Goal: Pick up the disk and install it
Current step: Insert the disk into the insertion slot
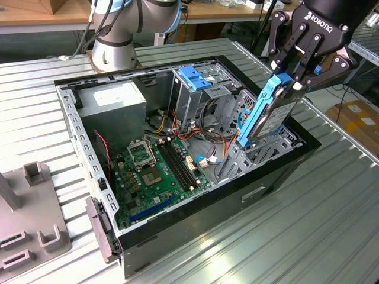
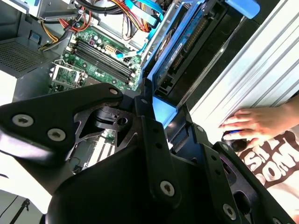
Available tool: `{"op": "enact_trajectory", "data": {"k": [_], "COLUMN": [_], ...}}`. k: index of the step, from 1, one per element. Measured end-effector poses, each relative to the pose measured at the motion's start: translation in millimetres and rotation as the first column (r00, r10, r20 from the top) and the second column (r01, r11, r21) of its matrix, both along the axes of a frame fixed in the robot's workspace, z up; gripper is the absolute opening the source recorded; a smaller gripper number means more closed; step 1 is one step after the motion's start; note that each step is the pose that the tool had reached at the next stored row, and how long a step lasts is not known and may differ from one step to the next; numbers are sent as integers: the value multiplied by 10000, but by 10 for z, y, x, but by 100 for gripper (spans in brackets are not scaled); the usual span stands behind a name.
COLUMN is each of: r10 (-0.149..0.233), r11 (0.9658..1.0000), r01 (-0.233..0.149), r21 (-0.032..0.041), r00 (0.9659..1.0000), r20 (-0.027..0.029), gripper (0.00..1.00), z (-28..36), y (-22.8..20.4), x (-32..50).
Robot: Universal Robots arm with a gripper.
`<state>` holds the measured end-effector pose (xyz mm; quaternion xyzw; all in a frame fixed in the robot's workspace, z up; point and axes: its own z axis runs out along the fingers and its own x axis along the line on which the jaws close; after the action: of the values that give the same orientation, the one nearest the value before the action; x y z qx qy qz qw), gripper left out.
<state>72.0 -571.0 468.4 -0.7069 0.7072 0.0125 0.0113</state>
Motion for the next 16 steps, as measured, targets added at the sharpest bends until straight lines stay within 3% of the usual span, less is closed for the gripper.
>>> {"op": "enact_trajectory", "data": {"k": [16], "r10": [0], "r11": [10000], "r01": [0], "r21": [-2], "r00": [10000], "r20": [0], "gripper": [36], "z": [-35], "y": [0], "x": [-16]}}
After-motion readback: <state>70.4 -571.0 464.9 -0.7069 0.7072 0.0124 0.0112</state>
